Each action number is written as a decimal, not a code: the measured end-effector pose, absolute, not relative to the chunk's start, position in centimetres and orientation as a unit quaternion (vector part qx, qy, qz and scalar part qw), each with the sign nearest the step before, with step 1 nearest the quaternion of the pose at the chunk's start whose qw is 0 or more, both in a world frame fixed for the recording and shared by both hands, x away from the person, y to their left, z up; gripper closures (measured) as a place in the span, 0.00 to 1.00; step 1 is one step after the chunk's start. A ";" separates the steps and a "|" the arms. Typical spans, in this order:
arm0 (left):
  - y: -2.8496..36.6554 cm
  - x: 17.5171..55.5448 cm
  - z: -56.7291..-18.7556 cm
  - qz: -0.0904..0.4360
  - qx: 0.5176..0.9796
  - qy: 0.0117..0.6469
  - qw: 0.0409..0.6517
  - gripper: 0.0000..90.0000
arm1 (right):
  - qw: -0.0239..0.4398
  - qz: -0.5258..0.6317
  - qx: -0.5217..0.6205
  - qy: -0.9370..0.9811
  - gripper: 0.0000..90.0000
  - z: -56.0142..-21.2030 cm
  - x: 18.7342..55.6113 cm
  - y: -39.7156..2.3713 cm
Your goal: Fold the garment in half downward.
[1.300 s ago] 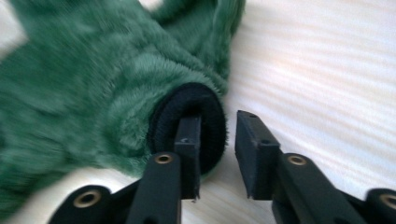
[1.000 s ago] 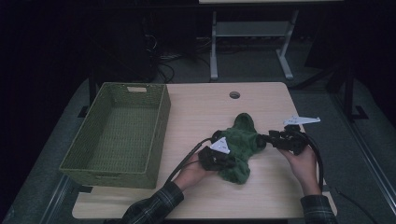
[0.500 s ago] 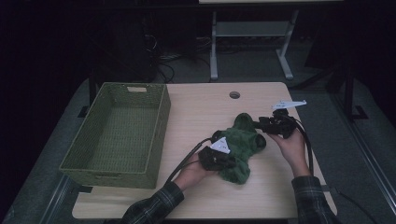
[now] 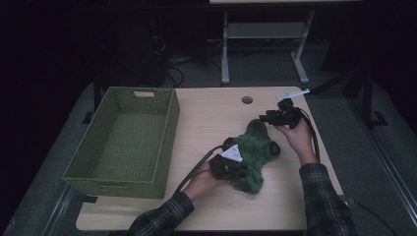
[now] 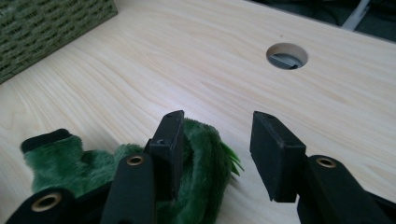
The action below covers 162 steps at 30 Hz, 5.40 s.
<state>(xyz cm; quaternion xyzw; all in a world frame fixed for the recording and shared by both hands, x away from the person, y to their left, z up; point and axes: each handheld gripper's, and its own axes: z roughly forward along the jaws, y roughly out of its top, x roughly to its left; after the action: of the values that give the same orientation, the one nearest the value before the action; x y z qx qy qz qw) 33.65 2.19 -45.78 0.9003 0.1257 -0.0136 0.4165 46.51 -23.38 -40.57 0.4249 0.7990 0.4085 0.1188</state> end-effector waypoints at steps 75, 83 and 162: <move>7.6 32.9 -39.1 0.071 0.861 0.188 0.467 0.58 | 0.034 0.463 0.211 0.860 0.95 -39.8 25.9 -18.6; 5.8 34.5 -40.5 0.027 0.853 0.199 0.481 0.58 | 0.027 0.456 0.205 0.866 0.95 -40.1 25.6 -18.1; 6.9 31.5 -43.6 0.008 0.892 0.174 0.417 0.96 | 0.085 0.347 0.358 0.863 0.99 -45.1 28.4 -23.3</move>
<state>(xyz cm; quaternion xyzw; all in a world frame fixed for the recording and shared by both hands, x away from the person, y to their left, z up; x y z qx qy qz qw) 31.51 6.87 -43.58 0.8920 0.1741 0.0077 0.4171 28.38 -23.34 -45.11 0.3582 0.8627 0.3465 0.0854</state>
